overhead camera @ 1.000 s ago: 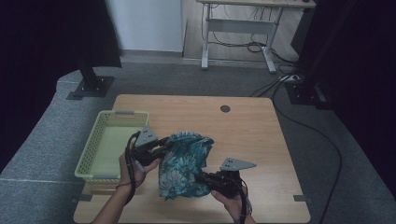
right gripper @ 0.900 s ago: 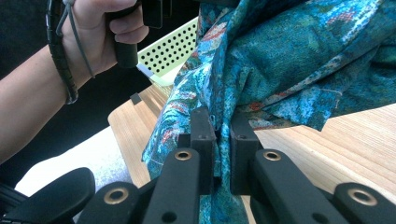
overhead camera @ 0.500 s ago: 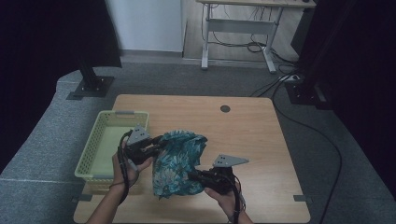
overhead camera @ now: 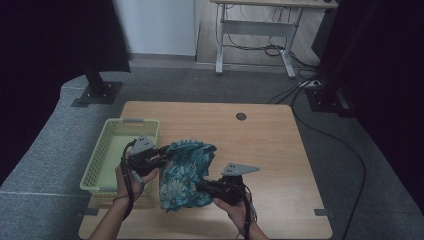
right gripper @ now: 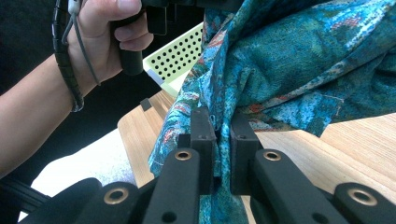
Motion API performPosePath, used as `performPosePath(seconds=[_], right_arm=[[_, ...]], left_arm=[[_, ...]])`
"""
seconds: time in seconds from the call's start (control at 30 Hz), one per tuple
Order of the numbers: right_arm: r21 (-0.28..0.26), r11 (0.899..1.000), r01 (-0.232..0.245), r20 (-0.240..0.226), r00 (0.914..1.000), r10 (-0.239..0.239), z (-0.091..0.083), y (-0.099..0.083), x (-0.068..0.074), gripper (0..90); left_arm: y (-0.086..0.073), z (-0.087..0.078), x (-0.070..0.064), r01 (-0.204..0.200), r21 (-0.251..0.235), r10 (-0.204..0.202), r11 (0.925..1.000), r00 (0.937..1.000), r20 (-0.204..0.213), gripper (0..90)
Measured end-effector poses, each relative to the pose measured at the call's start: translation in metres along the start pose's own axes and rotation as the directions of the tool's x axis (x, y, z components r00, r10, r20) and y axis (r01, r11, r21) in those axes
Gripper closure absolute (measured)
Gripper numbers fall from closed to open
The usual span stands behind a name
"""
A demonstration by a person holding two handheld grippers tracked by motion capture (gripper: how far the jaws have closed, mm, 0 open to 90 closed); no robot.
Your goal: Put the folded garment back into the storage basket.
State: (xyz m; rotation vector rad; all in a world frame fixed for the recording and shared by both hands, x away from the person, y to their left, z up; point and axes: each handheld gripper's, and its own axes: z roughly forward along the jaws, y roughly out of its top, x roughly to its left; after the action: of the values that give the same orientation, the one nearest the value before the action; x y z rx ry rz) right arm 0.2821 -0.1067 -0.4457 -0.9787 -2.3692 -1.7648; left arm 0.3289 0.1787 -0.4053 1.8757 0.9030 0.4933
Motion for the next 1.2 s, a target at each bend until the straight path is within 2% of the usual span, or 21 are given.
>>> performPosePath(seconds=[0.47, 0.93, 1.2], right_arm=[[0.007, 1.0, 0.012, -0.016, 0.9998, -0.012, 0.012, 0.009, 0.005, 82.4], [0.005, 1.0, 0.022, -0.039, 0.999, -0.022, 0.02, 0.021, 0.012, 82.4], [0.007, 0.999, 0.044, -0.051, 0.9978, -0.043, 0.025, 0.033, 0.018, 82.4]], left_arm=[[0.0, -0.012, 0.01, 0.012, -0.011, -0.012, 0.9999, 0.9999, -0.012, 76.1], [0.005, -0.03, 0.018, 0.013, -0.02, -0.014, 0.9997, 0.9993, -0.035, 76.1], [0.012, -0.04, 0.022, 0.013, -0.026, -0.014, 0.9996, 0.9987, -0.05, 76.1]])
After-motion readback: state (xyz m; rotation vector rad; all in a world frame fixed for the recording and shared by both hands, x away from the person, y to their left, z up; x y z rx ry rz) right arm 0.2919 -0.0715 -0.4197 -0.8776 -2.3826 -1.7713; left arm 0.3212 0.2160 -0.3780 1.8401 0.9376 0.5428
